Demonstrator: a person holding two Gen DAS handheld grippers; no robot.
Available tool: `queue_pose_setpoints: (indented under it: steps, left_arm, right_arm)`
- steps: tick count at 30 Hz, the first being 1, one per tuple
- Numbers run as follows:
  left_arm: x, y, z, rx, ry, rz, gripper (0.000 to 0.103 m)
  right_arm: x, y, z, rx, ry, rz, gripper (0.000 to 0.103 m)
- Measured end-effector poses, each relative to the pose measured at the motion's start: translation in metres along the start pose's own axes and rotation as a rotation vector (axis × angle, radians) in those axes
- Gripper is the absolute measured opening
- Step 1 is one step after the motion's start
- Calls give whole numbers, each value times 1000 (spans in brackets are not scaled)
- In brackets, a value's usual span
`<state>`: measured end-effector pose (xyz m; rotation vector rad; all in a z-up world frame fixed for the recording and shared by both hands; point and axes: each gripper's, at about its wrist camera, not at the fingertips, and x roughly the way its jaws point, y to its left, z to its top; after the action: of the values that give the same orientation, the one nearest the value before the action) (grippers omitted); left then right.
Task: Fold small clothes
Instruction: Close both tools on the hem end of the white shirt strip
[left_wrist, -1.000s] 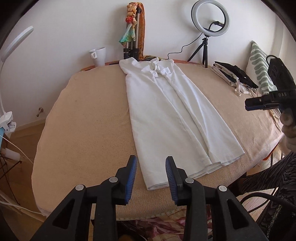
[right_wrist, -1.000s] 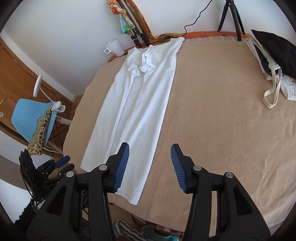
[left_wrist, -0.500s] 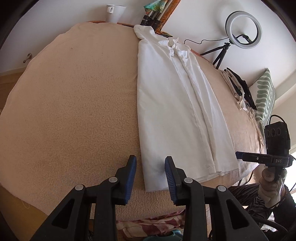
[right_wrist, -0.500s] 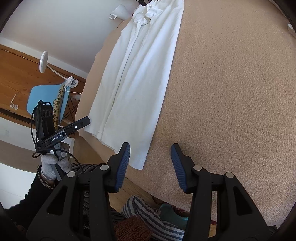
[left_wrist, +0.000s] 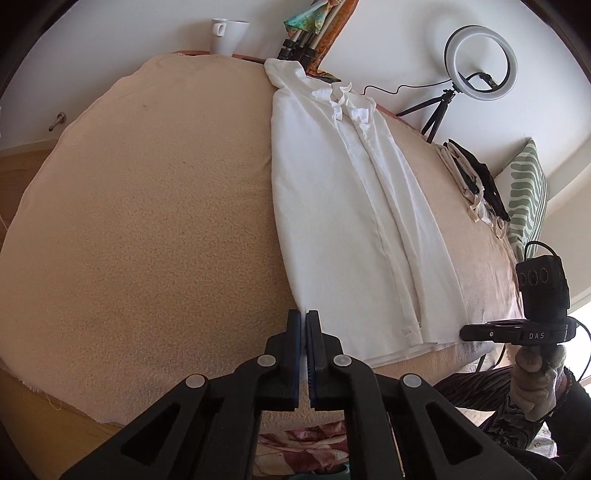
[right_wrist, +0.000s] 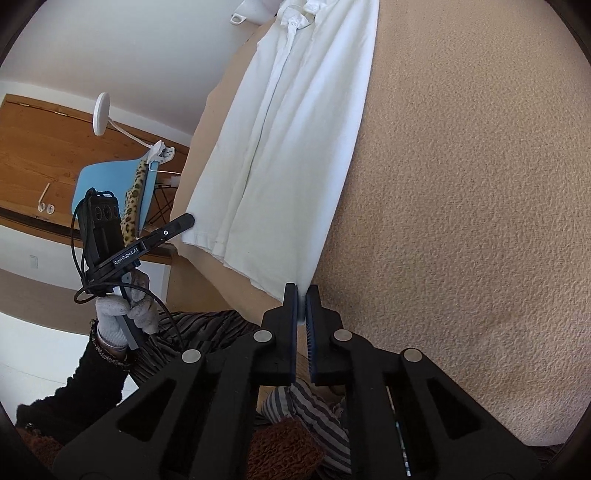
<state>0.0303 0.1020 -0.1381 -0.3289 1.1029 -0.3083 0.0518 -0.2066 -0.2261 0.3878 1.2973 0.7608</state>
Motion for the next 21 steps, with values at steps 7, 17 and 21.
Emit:
queue_pose_setpoints:
  steps: [7,17,21]
  left_arm:
    - [-4,-1,7,-21,-27,-35,0]
    - [-11,-3,30,-87,-70,-97,0]
    - [-9,-5,46,-96,-84,-102,0]
  right_arm:
    - [-6,3,6,5,-15,62,5]
    - [-26,-3,29,52,-99,152,5]
    - [-36,-9,44,66,-129,149,5]
